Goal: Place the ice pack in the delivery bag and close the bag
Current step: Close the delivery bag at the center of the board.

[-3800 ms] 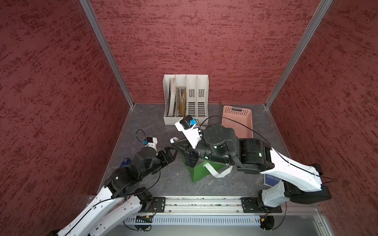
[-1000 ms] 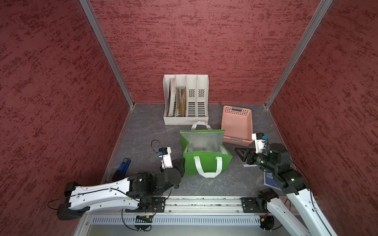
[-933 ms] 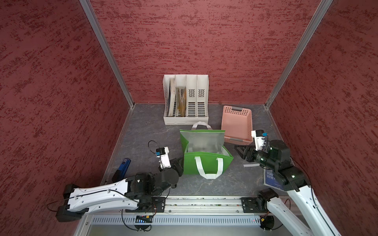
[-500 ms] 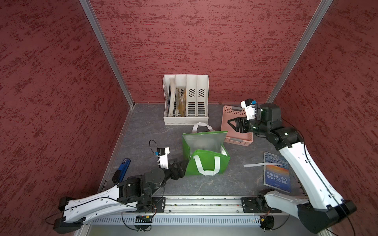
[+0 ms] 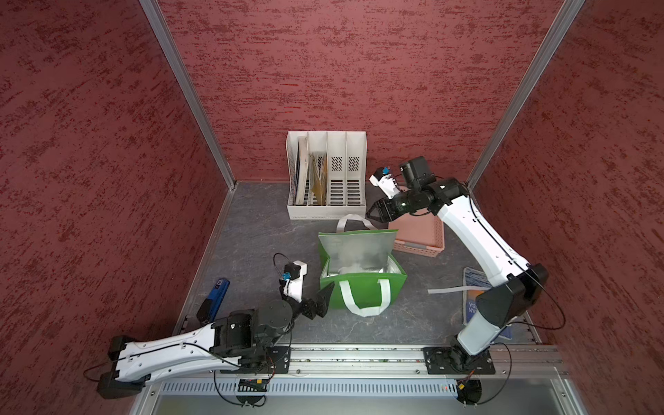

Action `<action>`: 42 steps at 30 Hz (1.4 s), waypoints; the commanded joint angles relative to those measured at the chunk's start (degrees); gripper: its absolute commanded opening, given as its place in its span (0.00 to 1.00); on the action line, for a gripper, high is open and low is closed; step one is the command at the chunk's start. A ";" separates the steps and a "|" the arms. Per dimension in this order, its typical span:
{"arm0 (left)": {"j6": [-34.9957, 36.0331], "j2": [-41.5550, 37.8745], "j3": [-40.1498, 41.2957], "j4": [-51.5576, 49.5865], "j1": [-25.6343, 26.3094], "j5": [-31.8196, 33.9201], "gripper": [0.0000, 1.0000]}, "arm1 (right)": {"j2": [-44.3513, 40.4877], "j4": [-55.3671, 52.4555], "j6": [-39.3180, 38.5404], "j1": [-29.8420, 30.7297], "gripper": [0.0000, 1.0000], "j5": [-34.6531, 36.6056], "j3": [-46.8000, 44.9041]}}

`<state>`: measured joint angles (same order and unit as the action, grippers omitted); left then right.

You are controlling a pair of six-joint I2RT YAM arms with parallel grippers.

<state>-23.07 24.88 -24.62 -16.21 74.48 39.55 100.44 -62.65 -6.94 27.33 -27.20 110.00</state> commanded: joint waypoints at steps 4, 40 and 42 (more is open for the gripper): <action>3.10 1.21 2.60 8.15 -9.75 -18.21 0.87 | 9.02 -9.82 -6.39 6.27 0.51 -2.40 11.05; 3.32 11.99 3.92 22.82 -30.05 -36.06 0.30 | 21.61 -11.26 -14.22 12.39 0.50 2.94 18.20; 3.66 12.25 4.50 23.35 -30.09 -34.37 0.30 | 20.91 -11.33 -14.70 12.50 0.49 1.54 17.17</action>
<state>-20.08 37.56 -20.43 6.48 44.93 1.87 122.50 -74.26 -19.97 38.96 -22.76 127.37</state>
